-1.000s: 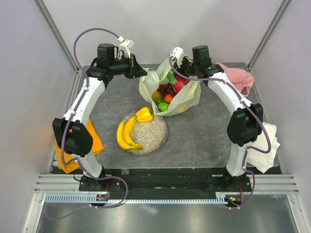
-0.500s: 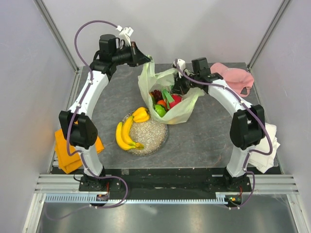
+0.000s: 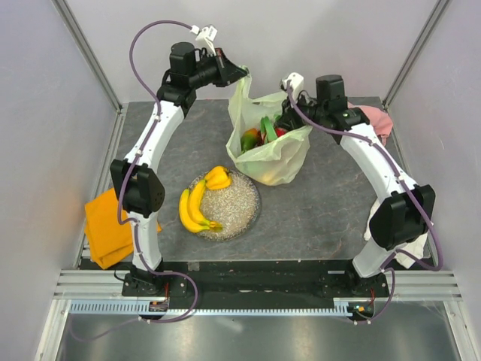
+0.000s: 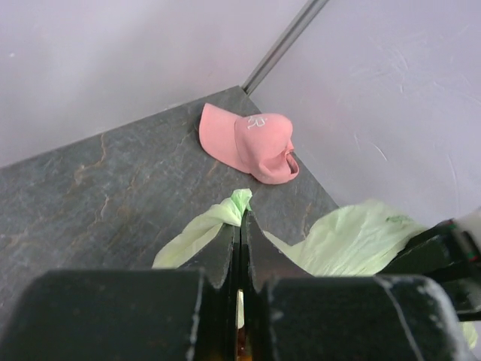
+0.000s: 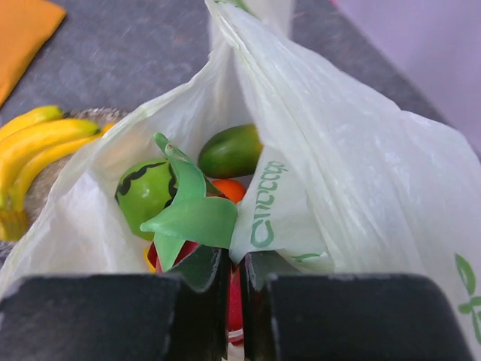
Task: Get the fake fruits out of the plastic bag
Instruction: Adjust the plastic bag at the center of the board, then take out the fake fruit from the plastic bag.
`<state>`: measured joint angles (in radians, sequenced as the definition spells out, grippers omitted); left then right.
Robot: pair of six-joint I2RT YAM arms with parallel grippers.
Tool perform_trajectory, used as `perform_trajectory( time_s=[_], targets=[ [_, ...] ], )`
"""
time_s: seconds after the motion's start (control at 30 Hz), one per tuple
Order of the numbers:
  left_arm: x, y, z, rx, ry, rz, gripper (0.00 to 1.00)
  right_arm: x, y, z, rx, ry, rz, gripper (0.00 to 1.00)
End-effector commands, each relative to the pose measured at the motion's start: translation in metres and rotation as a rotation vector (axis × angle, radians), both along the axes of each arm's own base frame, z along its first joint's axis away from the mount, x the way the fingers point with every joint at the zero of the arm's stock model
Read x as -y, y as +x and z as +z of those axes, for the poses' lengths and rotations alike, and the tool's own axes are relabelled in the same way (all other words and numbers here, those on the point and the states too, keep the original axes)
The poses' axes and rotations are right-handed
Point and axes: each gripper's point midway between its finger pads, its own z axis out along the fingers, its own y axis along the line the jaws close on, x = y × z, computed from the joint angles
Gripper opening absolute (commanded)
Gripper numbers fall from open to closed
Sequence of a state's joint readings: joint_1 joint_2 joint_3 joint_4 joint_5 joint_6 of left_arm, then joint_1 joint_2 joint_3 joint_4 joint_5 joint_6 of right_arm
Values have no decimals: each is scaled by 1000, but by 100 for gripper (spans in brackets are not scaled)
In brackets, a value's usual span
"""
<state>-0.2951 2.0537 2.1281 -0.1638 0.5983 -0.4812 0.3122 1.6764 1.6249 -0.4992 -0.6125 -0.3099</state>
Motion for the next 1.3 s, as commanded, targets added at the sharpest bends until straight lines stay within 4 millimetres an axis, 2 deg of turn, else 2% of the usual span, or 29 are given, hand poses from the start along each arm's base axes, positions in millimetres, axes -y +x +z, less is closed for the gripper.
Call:
perform_trajectory(
  time_s=[0.0,0.07,0.17,0.2,0.27,0.3,0.33,0.37,0.43,0.47,0.5,0.57,0.6,0.67,0.7,0.73,0.8,0.83,0.87,0.9,0.97,1.03,1.07,1.1,1.17,1.2,1.23,1.27],
  targets=[
    [13,-7,62,182,-49,12,2,13,32,58,227,25,-19,11],
    [14,-8,56,163,-41,14,2,13,36,45,221,1,-2,11],
    [15,-15,31,82,-20,11,2,13,29,5,167,-58,63,13],
    [16,-20,16,38,-10,4,2,14,16,-21,88,-89,94,13],
    [18,-28,2,-19,-12,-10,2,18,5,-56,47,-171,172,14],
    [21,-32,-16,-64,-3,-22,2,24,-8,-82,-15,-216,188,14],
    [22,-39,-16,-75,-7,-42,2,29,-12,-92,-8,-250,210,14],
    [24,-44,-28,-105,0,-52,2,33,-21,-109,-40,-273,223,14],
    [26,-52,-31,-122,-2,-72,2,39,-26,-119,-51,-300,220,20],
    [26,-54,-38,-142,1,-76,2,40,-28,-120,-61,-302,213,26],
    [27,-56,-39,-144,2,-80,2,41,-27,-117,-57,-299,200,39],
    [28,-61,-42,-153,4,-91,2,38,-23,-87,-22,-263,163,47],
    [27,-62,-43,-156,6,-91,2,36,-25,-74,-14,-244,160,56],
    [26,-64,-41,-155,7,-90,2,30,-32,-36,48,-212,167,58],
    [26,-65,-39,-153,4,-91,2,28,-43,-32,38,-217,187,59],
    [27,-67,-37,-155,1,-98,2,29,-54,-20,73,-229,204,59],
    [28,-71,-33,-149,-9,-121,2,48,-62,-46,121,-405,212,59],
    [29,-74,-31,-147,-13,-133,2,59,-65,-45,168,-460,198,59],
    [30,-77,-31,-145,-14,-143,2,75,-66,-65,154,-530,165,58],
    [30,-79,-30,-143,-13,-148,2,77,-62,-59,211,-539,169,58],
    [29,-84,-33,-154,-11,-148,2,63,-67,-30,274,-472,186,59],
    [27,-90,-29,-151,-14,-154,1,38,-73,-12,264,-392,199,59],
    [27,-92,-31,-156,-13,-157,2,25,-72,7,287,-350,203,60],
    [26,-94,-29,-154,-14,-158,2,5,-78,14,291,-306,240,60],
    [26,-95,-30,-159,-14,-158,2,-18,-71,13,256,-245,239,61],
    [26,-94,-30,-162,-17,-157,2,-29,-74,7,241,-235,272,61],
    [25,-94,-30,-164,-17,-156,2,-37,-69,-10,214,-251,291,60],
    [26,-95,-30,-163,-17,-159,2,-44,-63,-16,219,-252,291,59]
  ],
)
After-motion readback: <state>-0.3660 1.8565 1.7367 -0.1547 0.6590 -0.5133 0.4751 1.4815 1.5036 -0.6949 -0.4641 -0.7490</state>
